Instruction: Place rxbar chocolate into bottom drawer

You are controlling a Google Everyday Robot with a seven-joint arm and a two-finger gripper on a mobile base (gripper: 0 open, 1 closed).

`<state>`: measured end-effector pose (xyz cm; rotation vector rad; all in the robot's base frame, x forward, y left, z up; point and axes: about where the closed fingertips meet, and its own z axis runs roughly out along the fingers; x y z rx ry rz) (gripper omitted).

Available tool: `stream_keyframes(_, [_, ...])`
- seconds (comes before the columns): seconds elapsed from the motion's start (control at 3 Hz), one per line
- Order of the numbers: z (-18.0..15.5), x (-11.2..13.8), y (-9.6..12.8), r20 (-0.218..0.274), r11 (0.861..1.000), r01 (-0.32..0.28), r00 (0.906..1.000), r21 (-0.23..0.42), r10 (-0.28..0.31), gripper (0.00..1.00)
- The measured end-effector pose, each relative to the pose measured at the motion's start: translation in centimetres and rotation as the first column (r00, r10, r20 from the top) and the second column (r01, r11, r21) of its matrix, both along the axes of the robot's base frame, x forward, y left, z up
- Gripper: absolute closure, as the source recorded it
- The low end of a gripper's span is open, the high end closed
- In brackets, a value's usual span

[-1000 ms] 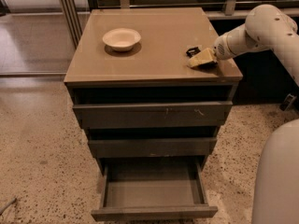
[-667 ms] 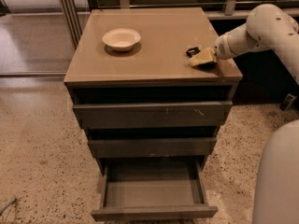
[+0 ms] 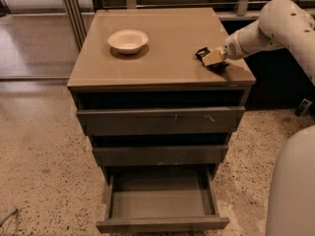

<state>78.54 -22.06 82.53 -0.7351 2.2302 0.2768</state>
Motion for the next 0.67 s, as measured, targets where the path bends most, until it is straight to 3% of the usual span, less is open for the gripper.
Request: stream_keyframes(0.67, [-0.12,0.11,0.30,0.019,0.999,-0.036,0.9992,-0.005,0.036,1.00])
